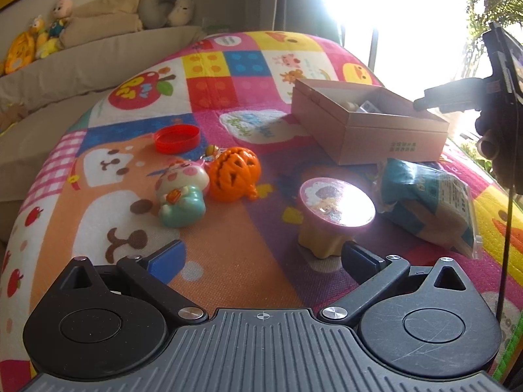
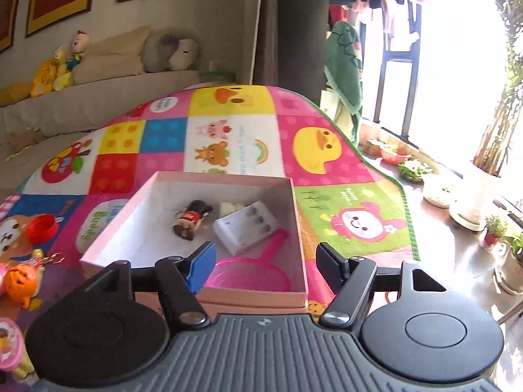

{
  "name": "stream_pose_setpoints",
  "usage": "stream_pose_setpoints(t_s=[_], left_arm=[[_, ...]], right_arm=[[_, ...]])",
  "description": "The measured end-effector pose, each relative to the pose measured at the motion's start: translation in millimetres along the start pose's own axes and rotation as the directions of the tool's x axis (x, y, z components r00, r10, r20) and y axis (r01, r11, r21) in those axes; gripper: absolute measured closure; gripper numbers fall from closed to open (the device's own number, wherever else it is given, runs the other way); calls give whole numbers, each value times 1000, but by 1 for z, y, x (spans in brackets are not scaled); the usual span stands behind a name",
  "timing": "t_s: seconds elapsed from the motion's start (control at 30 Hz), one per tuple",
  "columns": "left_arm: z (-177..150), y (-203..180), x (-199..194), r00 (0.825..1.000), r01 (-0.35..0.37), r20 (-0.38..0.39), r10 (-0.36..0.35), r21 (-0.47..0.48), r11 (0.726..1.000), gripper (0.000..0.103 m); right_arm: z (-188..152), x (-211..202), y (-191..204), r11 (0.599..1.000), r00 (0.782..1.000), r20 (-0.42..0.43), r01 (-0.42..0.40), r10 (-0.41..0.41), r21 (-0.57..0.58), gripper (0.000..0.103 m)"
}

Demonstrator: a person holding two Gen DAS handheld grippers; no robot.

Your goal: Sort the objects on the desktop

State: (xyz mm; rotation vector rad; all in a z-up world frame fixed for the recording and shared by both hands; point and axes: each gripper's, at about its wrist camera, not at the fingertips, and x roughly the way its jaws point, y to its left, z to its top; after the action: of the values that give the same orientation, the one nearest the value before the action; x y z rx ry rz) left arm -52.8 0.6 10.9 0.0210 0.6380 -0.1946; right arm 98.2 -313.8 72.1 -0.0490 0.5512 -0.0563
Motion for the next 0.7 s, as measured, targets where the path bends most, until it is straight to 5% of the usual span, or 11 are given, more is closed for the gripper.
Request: stream_pose_setpoints(t_s=[0.17,0.23,0.53,0.7], left_arm=[[0,5,0,1000,18,6,-18,-30,999,0],[0,7,1,1000,26,4,-26,-38,999,0],[-1,5,0,1000,22,4,-22,-29,999,0],[0,-1,2,1000,19,-1,-19,8,1000,0]], right_arm=[[-2,54,11,999,993,-113,18,-23,-42,65],[-3,54,23,997,994,-101,25,-32,-69,65],[3,33,61,980,982,-82,-176,169,-93,65],[-7,-22,53,950,958,-41,-286,283,-125,44]])
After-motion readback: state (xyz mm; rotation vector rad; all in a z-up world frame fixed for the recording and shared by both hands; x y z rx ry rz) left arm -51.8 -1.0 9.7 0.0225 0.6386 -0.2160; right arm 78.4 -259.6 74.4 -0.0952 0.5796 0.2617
